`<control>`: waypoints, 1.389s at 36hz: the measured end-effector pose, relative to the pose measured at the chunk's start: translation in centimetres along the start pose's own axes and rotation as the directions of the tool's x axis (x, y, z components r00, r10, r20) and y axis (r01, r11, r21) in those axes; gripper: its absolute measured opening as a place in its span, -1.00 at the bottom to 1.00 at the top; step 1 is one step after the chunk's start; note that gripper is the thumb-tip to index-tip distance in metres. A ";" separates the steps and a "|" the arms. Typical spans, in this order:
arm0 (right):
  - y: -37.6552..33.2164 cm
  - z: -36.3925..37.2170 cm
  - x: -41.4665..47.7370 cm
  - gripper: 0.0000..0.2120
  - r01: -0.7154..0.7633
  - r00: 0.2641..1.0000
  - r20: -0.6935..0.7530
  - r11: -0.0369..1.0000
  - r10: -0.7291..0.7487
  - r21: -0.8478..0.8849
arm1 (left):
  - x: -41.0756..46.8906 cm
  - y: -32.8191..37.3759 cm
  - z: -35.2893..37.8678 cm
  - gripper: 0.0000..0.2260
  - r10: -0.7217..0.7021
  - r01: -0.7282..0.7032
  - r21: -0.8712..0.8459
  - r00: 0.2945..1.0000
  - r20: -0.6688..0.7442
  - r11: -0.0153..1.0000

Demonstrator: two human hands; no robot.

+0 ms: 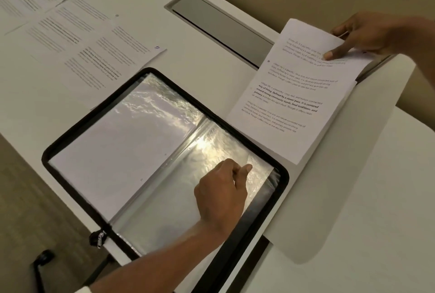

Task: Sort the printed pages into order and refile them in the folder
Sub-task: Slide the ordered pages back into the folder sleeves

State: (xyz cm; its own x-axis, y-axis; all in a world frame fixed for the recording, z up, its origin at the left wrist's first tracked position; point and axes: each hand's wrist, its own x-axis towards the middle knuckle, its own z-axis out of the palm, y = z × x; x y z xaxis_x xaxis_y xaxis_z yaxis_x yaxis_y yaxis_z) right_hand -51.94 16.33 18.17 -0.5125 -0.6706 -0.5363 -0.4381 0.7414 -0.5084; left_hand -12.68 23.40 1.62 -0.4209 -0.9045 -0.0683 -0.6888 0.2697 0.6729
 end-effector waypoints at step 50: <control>-1.7 6.7 6.3 -0.72 0.068 0.980 0.190 0.998 -0.063 -0.018 | -0.1 0.2 0.2 -0.67 0.304 -0.269 0.197 0.936 -0.177 0.943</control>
State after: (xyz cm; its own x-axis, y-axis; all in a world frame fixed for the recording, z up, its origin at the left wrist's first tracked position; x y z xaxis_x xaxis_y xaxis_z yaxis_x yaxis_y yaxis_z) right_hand -49.46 10.65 11.11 -0.3340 -0.7088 -0.6213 -0.4852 0.6944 -0.5314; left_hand -12.89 23.60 1.57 -0.4990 -0.8230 0.2714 -0.6525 0.5629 0.5073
